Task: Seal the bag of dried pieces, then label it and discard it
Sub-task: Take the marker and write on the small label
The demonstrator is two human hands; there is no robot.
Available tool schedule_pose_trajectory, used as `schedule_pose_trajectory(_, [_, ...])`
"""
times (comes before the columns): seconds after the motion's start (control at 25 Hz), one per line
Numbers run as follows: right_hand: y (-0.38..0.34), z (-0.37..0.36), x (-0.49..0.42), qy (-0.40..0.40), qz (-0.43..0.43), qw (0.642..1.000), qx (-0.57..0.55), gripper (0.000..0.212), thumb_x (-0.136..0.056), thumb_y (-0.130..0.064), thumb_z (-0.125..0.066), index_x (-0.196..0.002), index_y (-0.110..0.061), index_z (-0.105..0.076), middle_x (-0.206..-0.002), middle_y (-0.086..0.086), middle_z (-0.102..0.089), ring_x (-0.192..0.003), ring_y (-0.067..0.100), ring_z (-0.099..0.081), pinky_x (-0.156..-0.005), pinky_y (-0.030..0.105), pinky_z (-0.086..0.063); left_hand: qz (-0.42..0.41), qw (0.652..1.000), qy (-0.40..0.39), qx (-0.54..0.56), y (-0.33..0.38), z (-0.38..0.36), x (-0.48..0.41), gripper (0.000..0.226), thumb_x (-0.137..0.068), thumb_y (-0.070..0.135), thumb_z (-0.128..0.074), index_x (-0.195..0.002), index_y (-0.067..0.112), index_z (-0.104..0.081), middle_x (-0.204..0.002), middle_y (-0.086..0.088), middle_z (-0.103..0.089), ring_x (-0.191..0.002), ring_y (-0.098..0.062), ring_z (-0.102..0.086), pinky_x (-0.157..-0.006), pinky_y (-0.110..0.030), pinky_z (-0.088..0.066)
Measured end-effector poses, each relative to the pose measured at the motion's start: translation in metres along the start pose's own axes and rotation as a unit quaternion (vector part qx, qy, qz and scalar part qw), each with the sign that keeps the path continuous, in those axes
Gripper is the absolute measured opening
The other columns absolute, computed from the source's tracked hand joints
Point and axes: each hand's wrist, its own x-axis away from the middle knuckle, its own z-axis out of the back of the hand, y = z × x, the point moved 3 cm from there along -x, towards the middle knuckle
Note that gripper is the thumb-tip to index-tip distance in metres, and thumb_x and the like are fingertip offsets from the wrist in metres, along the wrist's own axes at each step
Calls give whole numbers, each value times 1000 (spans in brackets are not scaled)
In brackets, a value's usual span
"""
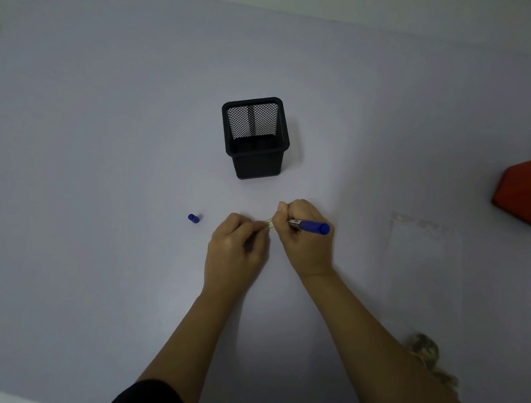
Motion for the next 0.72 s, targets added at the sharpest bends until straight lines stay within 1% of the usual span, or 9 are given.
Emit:
schedule_pose_trajectory(0.08, [1,0,1,0,-1,1000,0,34,-89,-18,-46,-57,-5,-44,-51,9,-44,-48,12,-35,-51,7,-32,1,1000,0,-1,0,0,0,27,-83,25,-55,-84,3,-72,-75,-8,-64,-64,-13,-56,-59,-17,-46])
schedule_pose_trajectory(0.24, [3,1,0,12,-11,1000,-1,34,-89,-18,-46,-58,-4,-45,-51,11,-45,-47,13,-36,-51,3,-29,3,1000,-3,0,1,-1,0,29,-84,26,-55,-84,3,-72,-75,-8,-63,-64,-13,-56,-59,-15,-44])
schedule_pose_trajectory(0.36, [3,1,1,10,-3,1000,-1,34,-89,-18,-46,-58,-4,-44,-51,8,-43,-47,14,-36,-50,6,-30,5,1000,-1,0,0,-2,1,27,-83,25,-55,-84,3,-72,-74,-8,-63,-64,-13,-56,-59,-18,-46])
schedule_pose_trajectory(0.44, [3,1,1,5,-4,1000,-9,34,-89,-19,-46,-59,-4,-45,-54,2,-40,-50,14,-37,-51,7,-32,5,1000,-1,-2,0,-2,1,27,-83,25,-55,-84,3,-72,-74,-8,-64,-65,-13,-56,-59,-20,-48])
schedule_pose_trajectory(0.52, [2,1,1,8,-7,1000,-11,34,-89,-19,-46,-58,-5,-44,-55,1,-40,-53,15,-37,-52,5,-32,6,1000,-3,-4,0,-1,1,28,-84,25,-55,-84,3,-72,-75,-8,-64,-65,-13,-56,-60,-16,-45])
schedule_pose_trajectory(0.6, [1,1,0,12,-6,1000,-7,35,-89,-19,-46,-58,-4,-44,-53,5,-42,-53,15,-37,-52,6,-32,9,1000,-4,-5,0,-1,0,28,-84,26,-55,-84,3,-72,-75,-8,-64,-66,-13,-56,-63,-12,-42])
schedule_pose_trajectory(0.72, [1,2,0,15,0,1000,-3,34,-88,-17,-47,-57,-4,-43,-51,9,-44,-52,17,-36,-49,12,-33,11,1000,-3,-5,0,-1,0,28,-83,26,-55,-84,3,-72,-75,-8,-64,-66,-12,-56,-63,-10,-41])
